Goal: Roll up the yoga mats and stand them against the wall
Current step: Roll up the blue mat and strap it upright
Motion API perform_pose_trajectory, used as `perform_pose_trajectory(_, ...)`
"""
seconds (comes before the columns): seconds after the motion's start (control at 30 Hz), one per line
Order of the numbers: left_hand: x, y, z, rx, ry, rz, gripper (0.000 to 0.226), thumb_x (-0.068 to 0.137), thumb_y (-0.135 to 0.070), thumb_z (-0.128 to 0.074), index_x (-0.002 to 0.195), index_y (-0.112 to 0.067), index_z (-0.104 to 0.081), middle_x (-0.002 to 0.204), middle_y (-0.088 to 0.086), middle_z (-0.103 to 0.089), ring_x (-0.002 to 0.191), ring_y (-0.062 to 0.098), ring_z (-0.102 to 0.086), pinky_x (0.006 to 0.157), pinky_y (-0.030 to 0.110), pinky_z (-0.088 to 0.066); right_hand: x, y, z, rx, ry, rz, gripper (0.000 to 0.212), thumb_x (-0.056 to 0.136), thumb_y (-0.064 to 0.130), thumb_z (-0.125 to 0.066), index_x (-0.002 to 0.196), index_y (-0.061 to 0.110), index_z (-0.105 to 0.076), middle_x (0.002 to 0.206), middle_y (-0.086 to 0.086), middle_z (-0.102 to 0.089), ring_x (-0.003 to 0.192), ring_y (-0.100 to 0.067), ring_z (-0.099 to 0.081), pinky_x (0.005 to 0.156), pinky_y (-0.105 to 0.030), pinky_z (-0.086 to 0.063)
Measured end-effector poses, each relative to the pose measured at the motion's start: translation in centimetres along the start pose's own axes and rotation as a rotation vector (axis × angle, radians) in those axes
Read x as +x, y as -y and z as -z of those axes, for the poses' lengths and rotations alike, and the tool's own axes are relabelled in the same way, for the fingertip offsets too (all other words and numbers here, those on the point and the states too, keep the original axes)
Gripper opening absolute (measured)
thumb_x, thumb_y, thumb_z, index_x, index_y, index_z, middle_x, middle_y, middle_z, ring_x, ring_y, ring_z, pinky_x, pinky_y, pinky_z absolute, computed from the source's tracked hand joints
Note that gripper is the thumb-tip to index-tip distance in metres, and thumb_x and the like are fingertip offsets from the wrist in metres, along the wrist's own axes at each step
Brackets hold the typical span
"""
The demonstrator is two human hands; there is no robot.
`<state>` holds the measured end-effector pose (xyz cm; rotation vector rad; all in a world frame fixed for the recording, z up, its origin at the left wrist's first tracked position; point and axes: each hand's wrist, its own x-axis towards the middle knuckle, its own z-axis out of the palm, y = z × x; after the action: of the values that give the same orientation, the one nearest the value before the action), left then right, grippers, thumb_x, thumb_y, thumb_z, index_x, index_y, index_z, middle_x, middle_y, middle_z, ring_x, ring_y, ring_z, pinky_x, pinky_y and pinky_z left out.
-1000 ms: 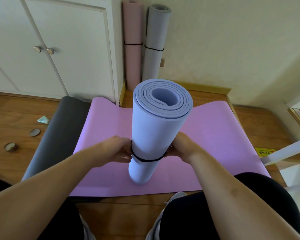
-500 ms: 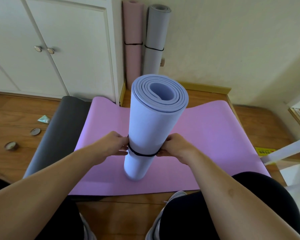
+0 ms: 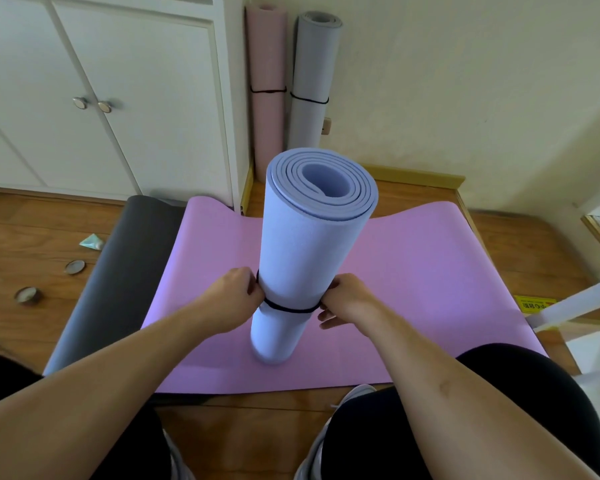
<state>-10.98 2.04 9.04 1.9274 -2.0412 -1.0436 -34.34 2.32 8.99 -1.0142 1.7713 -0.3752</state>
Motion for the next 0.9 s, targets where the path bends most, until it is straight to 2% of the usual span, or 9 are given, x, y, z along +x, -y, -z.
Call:
perform_pose_trajectory(0.1,-0.1,-0.2,0.4,-0.068,-0.035,-0.028,0.022,0.103,-0.025,-0.056,0.122,-0.014,-0.054,0.12,0.0,-0.061,0.094,0.02,-0.064,0.066,0.032,-0.052,-0.2,0.6,1.1,0.044,-0.118,0.136,0.038,0.078,0.005,-0.06,0.113,0.016,-0.07,0.11,-0.006,-0.075,0.087,-0.024,-0.076,0.076,-0.047,-0.068)
perform_pose_trajectory(0.2,0.3,-0.3,1.5,-0.218,0.099,-0.138,0.081,0.084,-0.022,-0.074,0.153,-0.025,-0.031,0.138,-0.007,-0.048,0.113,0.02,-0.061,0.083,0.034,-0.054,-1.5,2.1,2.2,0.048,-0.085,0.261,0.049,0.077,-0.006,-0.056,0.113,0.022,-0.073,0.109,0.005,-0.077,0.095,-0.024,-0.077,0.083,-0.043,-0.067)
perform_pose_trajectory(0.27,0.2,-0.5,1.8,-0.201,0.178,-0.201,0.116,0.066,-0.035,-0.085,0.159,-0.033,-0.017,0.142,-0.009,-0.045,0.123,0.024,-0.054,0.096,0.041,-0.054,-2.0,2.6,2.1,0.051,-0.024,0.291,0.052,0.08,-0.012,-0.051,0.112,0.02,-0.076,0.106,0.003,-0.079,0.098,-0.023,-0.077,0.085,-0.042,-0.067)
perform_pose_trajectory(0.33,0.0,-0.6,1.8,-0.277,0.181,-0.21,0.134,0.053,-0.053,-0.097,0.158,-0.04,-0.015,0.146,-0.015,-0.045,0.131,0.019,-0.051,0.103,0.045,-0.055,-2.1,2.7,1.9,0.054,-0.005,0.295,0.051,0.082,-0.01,-0.05,0.114,0.02,-0.076,0.104,0.001,-0.081,0.099,-0.022,-0.077,0.087,-0.043,-0.066)
perform_pose_trajectory(0.4,0.0,-0.8,1.9,-0.386,0.142,-0.223,0.131,0.051,-0.056,-0.101,0.156,-0.042,-0.024,0.146,-0.021,-0.05,0.134,0.013,-0.051,0.107,0.046,-0.053,-2.1,2.9,1.8,0.106,-0.007,0.279,0.051,0.08,-0.009,-0.051,0.117,0.018,-0.075,0.104,-0.003,-0.081,0.1,-0.024,-0.077,0.09,-0.045,-0.065)
perform_pose_trajectory(0.53,0.0,-2.0,3.9,-0.601,0.097,-0.191,0.111,0.061,-0.039,-0.103,0.152,-0.041,-0.038,0.14,-0.019,-0.059,0.127,0.014,-0.061,0.108,0.044,-0.054,-2.6,3.9,2.8,0.267,-0.036,0.273,0.05,0.063,0.007,-0.06,0.112,0.009,-0.073,0.102,-0.019,-0.078,0.098,-0.033,-0.076,0.087,-0.046,-0.064)
perform_pose_trajectory(0.63,-0.2,-2.7,5.3,-0.738,0.085,-0.178,0.101,0.067,-0.035,-0.098,0.15,-0.037,-0.04,0.139,-0.016,-0.057,0.123,0.011,-0.064,0.101,0.032,-0.054,-3.1,4.5,3.9,0.336,-0.033,0.347,0.031,0.078,0.002,-0.066,0.108,0.005,-0.074,0.101,-0.021,-0.077,0.087,-0.03,-0.073,0.084,-0.045,-0.062)
perform_pose_trajectory(0.77,-0.3,-3.2,5.7,-0.984,0.029,-0.143,0.096,0.068,-0.047,-0.094,0.148,-0.028,-0.045,0.137,-0.004,-0.066,0.121,0.012,-0.068,0.109,0.036,-0.052,-3.4,4.8,4.5,0.493,0.004,0.428,0.029,0.092,-0.008,-0.06,0.111,0.004,-0.078,0.096,-0.016,-0.077,0.084,-0.026,-0.073,0.079,-0.036,-0.061)
perform_pose_trajectory(0.9,-0.8,-4.3,5.7,-0.956,0.021,-0.193,0.098,0.071,-0.067,-0.087,0.151,-0.033,-0.043,0.135,-0.019,-0.069,0.121,0.004,-0.067,0.109,0.036,-0.052,-3.8,5.1,3.6,0.592,0.048,0.442,0.017,0.093,-0.01,-0.061,0.095,-0.001,-0.075,0.094,-0.021,-0.074,0.084,-0.032,-0.072,0.073,-0.037,-0.061)
